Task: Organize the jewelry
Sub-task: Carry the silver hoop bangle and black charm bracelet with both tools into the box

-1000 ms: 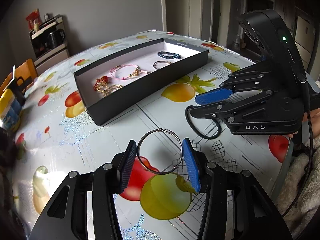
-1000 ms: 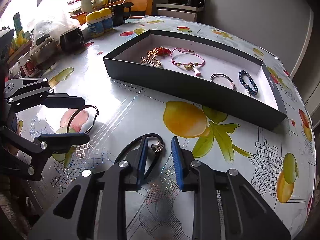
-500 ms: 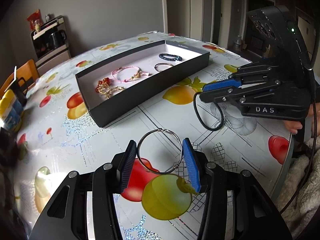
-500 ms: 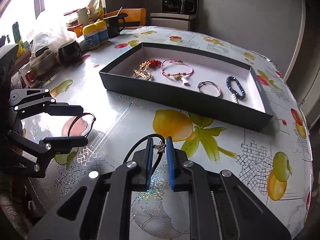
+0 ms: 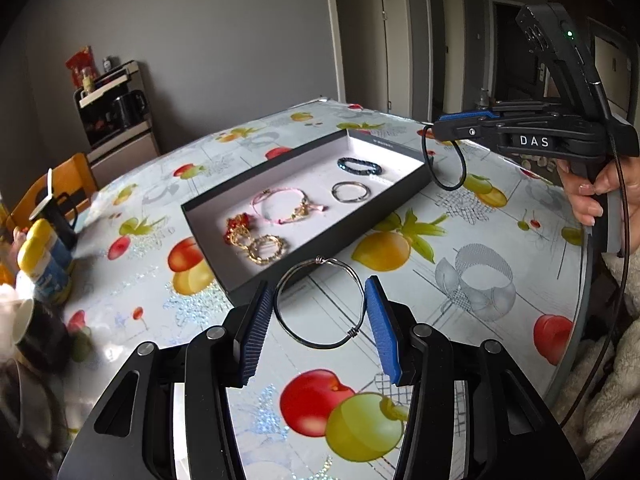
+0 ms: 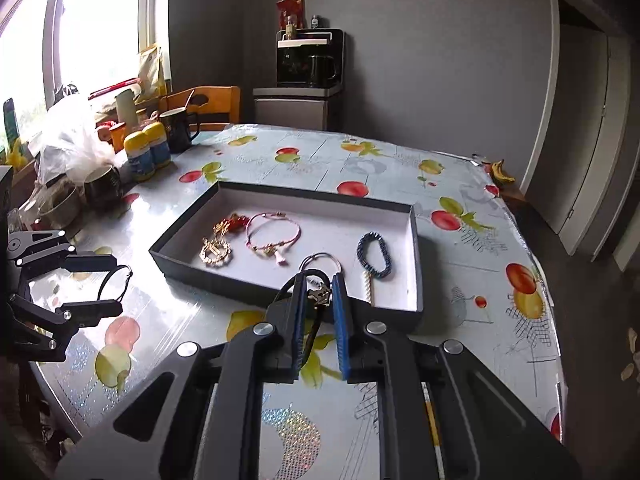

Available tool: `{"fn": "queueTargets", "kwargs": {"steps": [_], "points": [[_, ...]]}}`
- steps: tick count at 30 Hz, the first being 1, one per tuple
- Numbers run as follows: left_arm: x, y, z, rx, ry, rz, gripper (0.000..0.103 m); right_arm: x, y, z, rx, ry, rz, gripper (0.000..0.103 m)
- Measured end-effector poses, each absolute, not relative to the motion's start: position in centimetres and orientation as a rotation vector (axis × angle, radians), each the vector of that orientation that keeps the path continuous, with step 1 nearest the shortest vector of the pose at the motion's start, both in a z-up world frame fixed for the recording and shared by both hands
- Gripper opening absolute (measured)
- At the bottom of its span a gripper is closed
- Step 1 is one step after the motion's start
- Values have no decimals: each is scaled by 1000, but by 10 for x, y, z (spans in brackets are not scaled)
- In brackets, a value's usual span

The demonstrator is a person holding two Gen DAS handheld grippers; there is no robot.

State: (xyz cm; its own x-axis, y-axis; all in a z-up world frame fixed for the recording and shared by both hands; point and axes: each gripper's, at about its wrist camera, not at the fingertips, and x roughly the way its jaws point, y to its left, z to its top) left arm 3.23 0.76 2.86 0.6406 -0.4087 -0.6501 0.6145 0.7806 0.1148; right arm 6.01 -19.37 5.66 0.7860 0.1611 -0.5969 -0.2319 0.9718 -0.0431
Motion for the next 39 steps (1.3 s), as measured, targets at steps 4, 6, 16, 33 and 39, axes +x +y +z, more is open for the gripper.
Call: {"fn": "queueTargets", "kwargs": {"steps": [4, 6, 16, 33, 39], "points": [[54, 8, 43, 333, 625, -575, 50, 80, -207, 73, -66, 601, 185, 13], [67, 6, 50, 324, 618, -570, 50, 89, -213, 82, -50, 581, 167, 13], [130, -25, 69, 295, 623, -567, 50, 129, -220, 113, -5, 531, 126, 13], [164, -57, 3, 277, 764, -620, 50, 201, -193, 40, 92, 669, 77, 13], [166, -64, -9, 275, 815, -655, 50, 215, -192, 15, 92, 688, 52, 13]]}}
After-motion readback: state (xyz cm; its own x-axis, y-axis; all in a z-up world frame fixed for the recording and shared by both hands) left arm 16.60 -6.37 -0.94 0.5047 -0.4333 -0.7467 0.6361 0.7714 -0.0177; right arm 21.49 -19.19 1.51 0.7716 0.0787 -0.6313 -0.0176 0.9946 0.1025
